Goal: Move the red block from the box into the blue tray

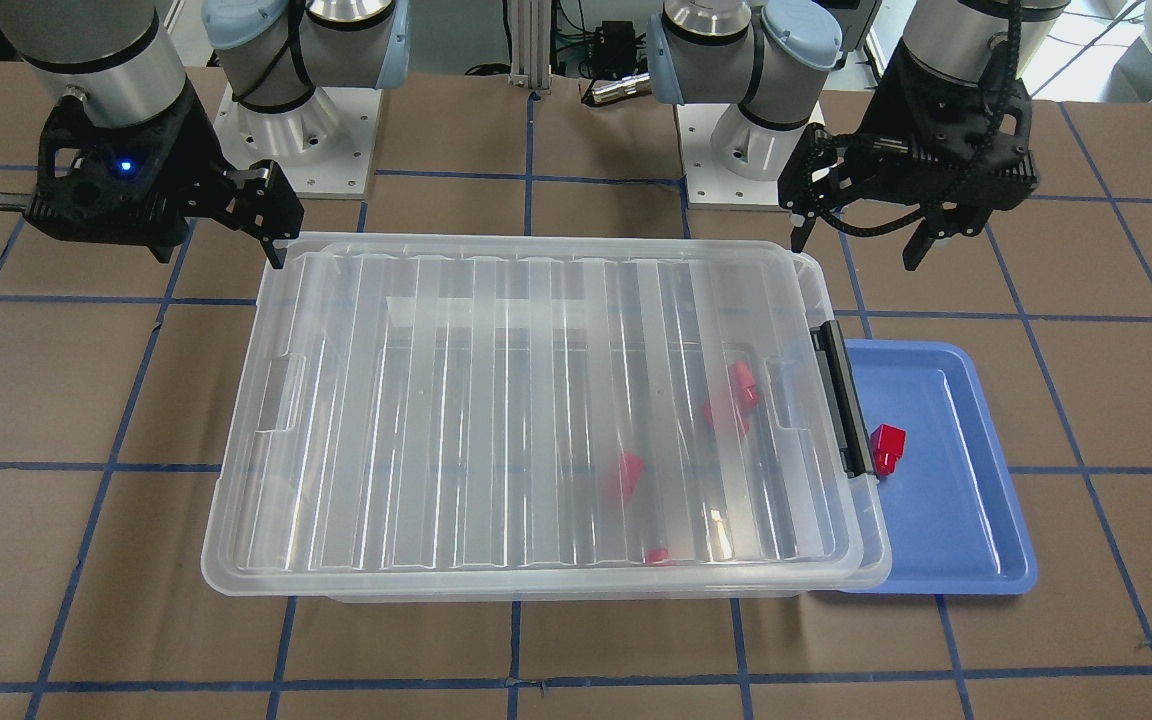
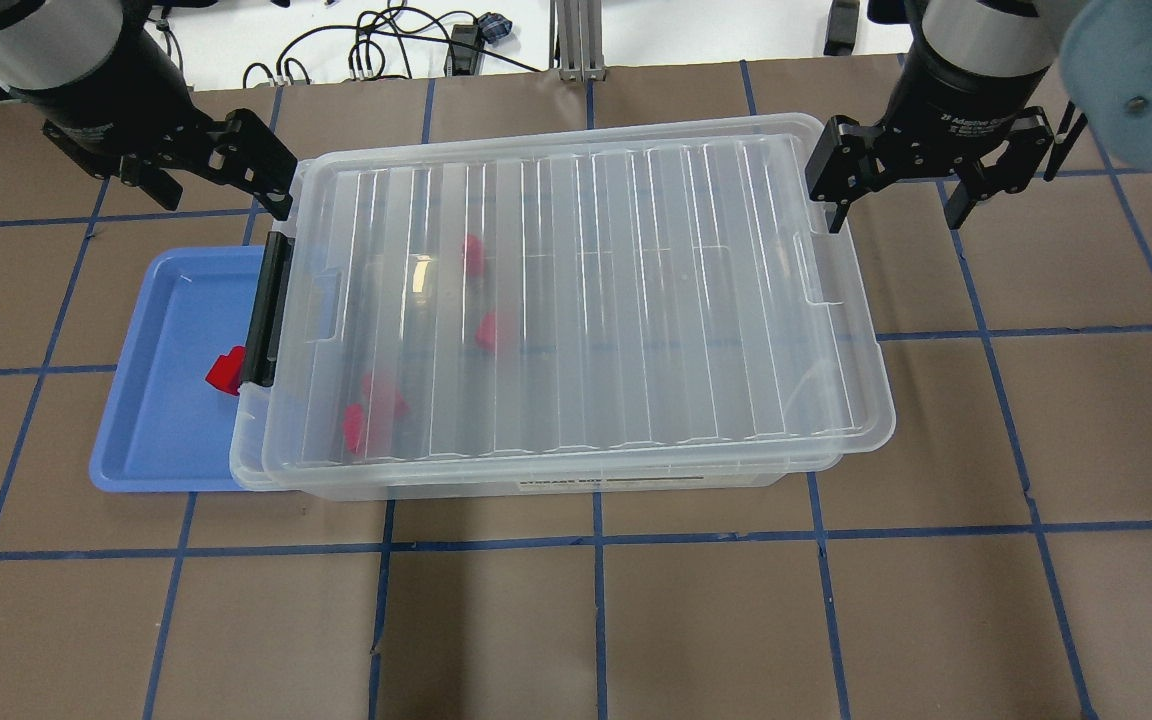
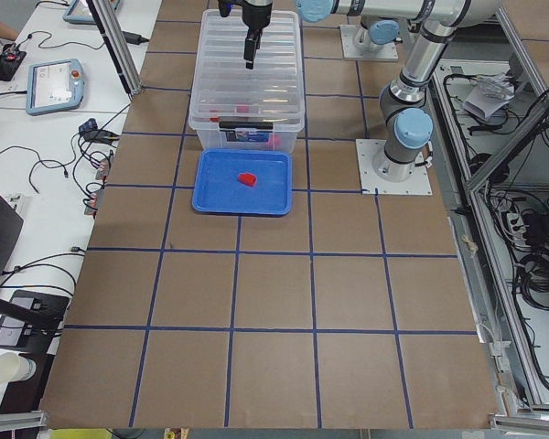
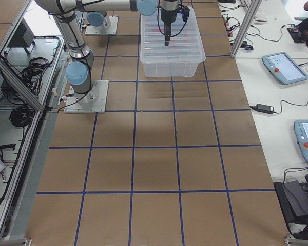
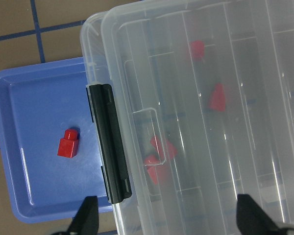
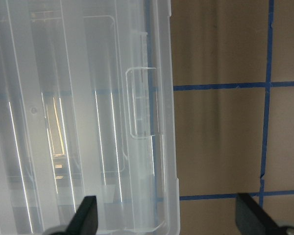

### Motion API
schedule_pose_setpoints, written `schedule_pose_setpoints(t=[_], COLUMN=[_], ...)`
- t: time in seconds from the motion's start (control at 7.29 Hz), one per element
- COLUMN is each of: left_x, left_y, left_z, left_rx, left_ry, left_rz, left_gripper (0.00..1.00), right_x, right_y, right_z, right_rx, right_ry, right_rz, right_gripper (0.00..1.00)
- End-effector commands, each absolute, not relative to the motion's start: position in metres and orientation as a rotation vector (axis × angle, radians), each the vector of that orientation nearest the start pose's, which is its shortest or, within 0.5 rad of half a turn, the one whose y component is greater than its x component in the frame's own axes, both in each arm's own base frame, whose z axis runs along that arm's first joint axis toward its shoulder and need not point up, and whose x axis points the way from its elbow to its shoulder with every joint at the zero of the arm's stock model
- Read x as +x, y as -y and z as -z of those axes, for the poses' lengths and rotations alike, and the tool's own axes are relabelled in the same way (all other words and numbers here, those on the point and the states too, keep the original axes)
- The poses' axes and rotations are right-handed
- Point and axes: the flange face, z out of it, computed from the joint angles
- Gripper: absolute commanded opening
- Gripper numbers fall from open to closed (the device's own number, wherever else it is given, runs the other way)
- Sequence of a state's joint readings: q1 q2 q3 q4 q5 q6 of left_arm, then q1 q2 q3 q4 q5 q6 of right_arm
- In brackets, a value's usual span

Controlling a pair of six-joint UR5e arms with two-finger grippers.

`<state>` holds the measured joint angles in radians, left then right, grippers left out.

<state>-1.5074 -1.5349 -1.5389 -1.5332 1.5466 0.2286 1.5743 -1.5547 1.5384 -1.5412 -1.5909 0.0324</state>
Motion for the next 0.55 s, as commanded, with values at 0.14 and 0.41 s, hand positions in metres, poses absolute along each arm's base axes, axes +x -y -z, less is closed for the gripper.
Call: schedule_pose_setpoints(t=[0.14, 0.41], left_x=[-0.1048, -0.105], left_y=[0.4949, 0.4932], left_z=[-0.5246, -0.5261], left_rx=[0.262, 0.26], left_ry=[-3.135, -3.136], left_rz=[0.17, 0.166], left_gripper=[1.0, 1.0], right_x=[0.1291, 0.1277], right_y=[0.493, 0.4899], right_z=[-0.4999, -0.5059], right_rx=[0.029, 0.032], right_ry=[-3.161, -3.16], right_rz=[0.0, 0.019], right_gripper=[1.0, 1.0])
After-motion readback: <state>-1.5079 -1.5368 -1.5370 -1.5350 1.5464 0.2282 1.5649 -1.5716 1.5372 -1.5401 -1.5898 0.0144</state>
